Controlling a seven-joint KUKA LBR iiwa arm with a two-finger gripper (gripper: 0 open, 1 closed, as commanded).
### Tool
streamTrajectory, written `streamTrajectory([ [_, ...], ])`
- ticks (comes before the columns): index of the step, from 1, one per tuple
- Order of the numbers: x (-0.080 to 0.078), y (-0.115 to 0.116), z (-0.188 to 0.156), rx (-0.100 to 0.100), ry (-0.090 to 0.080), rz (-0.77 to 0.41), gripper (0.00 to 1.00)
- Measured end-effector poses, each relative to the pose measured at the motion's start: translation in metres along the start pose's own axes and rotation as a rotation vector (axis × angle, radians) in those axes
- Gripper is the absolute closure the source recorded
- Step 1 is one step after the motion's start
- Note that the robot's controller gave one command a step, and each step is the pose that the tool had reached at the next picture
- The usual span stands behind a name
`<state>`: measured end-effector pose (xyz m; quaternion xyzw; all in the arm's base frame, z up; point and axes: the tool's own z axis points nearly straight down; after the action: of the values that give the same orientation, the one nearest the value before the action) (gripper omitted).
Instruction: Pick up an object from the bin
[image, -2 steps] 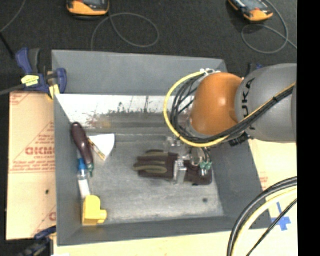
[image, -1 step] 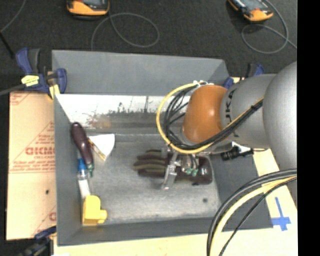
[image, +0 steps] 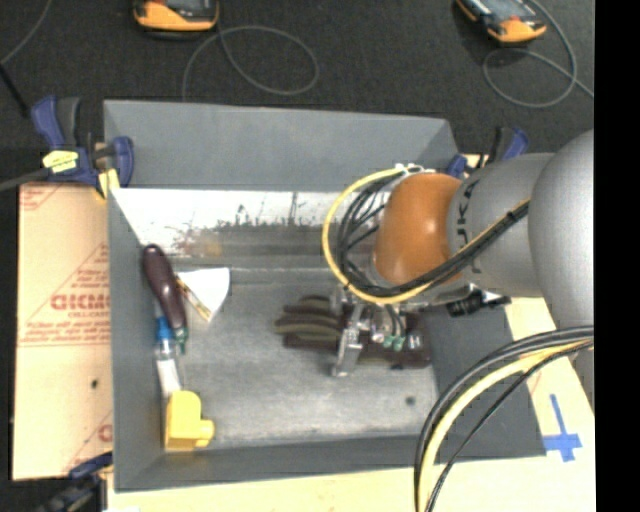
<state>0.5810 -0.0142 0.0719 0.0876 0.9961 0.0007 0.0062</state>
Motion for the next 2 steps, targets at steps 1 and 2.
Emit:
streamTrajectory([
  [1,-0.0062,-0.0105,0.0008,-0.001,-0.003,0.015,0.0],
  [2,-0.0031,-0.001,-0.0029,-0.001,-0.008,0.0,1.0],
])
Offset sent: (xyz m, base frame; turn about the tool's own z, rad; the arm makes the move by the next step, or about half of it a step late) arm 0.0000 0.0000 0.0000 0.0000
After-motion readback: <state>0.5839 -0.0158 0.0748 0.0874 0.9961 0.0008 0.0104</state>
